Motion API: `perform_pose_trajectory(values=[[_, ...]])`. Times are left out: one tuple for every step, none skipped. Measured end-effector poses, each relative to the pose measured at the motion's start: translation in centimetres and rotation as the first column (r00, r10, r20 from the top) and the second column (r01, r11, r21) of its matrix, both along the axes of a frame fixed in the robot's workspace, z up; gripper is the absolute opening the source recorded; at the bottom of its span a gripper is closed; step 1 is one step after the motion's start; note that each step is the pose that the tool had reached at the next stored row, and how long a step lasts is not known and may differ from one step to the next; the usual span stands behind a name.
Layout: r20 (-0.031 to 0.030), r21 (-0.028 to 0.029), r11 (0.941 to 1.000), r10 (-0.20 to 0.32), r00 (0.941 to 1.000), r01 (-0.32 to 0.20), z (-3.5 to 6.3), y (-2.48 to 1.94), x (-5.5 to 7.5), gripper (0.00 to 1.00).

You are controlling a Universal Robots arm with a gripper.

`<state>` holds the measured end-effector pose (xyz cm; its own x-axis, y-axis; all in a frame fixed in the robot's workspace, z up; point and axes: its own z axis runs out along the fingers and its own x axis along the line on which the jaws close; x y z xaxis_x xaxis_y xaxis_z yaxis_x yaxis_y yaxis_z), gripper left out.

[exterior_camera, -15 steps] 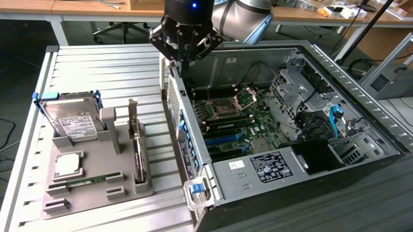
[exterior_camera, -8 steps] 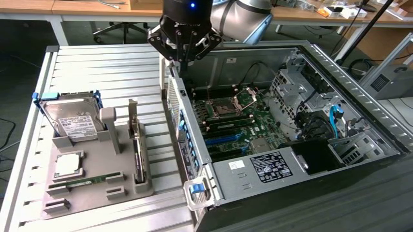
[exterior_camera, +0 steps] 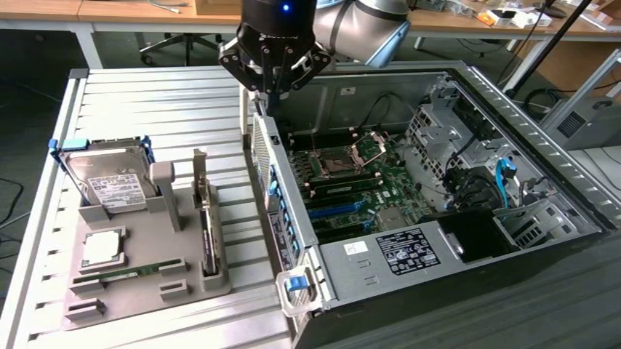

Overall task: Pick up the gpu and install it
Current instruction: 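Reach for the gpu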

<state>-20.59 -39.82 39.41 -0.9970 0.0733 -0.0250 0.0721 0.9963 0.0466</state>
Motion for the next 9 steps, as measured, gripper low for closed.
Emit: perform_pose_trajectory(values=[[0.0000,-0.0001,1.0000,0.000,1.0000,0.000,0.00,0.00,-0.05,0.11],[0.0000,-0.0002,1.0000,0.000,1.0000,0.000,0.00,0.00,-0.16,0.11],[0.0000,-0.0003,1.0000,0.000,1.0000,0.000,0.00,0.00,-0.22,0.11],[0.0000,-0.0003,1.0000,0.000,1.0000,0.000,0.00,0.00,-0.26,0.11],[0.0000,-0.0003,1.0000,0.000,1.0000,0.000,0.00,0.00,-0.35,0.11],[0.0000,-0.0004,1.0000,0.000,1.0000,0.000,0.00,0.00,-0.44,0.11],[0.0000,-0.0005,1.0000,0.000,1.0000,0.000,0.00,0.00,-0.51,0.11],[0.0000,-0.0005,1.0000,0.000,1.0000,0.000,0.00,0.00,-0.55,0.11],[0.0000,-0.0006,1.0000,0.000,1.0000,0.000,0.00,0.00,-0.64,0.11]])
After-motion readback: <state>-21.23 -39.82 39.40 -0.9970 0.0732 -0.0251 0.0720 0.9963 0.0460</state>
